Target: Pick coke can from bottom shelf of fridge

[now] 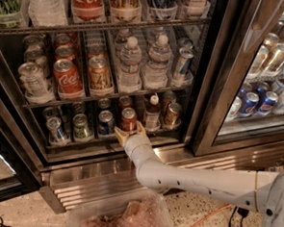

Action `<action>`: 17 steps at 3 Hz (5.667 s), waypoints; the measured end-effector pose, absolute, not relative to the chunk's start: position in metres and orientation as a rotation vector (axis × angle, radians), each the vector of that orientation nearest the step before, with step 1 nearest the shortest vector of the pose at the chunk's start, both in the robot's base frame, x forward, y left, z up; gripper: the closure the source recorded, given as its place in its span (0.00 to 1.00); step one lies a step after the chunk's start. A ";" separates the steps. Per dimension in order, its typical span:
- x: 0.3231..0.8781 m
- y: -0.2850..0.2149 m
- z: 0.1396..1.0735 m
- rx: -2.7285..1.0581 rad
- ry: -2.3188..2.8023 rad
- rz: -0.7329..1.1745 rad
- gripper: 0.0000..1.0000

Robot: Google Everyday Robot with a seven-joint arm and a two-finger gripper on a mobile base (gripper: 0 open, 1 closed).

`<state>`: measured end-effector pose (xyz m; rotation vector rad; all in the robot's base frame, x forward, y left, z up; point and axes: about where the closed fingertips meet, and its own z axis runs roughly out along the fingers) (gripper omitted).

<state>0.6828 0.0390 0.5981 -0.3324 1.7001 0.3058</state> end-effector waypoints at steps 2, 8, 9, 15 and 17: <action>0.692 0.044 0.601 -0.346 1.692 0.284 0.35; 0.717 0.047 0.592 -0.383 1.709 0.284 1.00; 0.716 0.048 0.599 -0.397 1.695 0.291 1.00; 0.713 0.048 0.609 -0.420 1.668 0.302 1.00; 0.712 0.049 0.612 -0.430 1.661 0.315 1.00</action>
Offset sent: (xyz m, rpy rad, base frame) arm 0.0155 0.0103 0.0037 -0.0345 -0.0222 0.0054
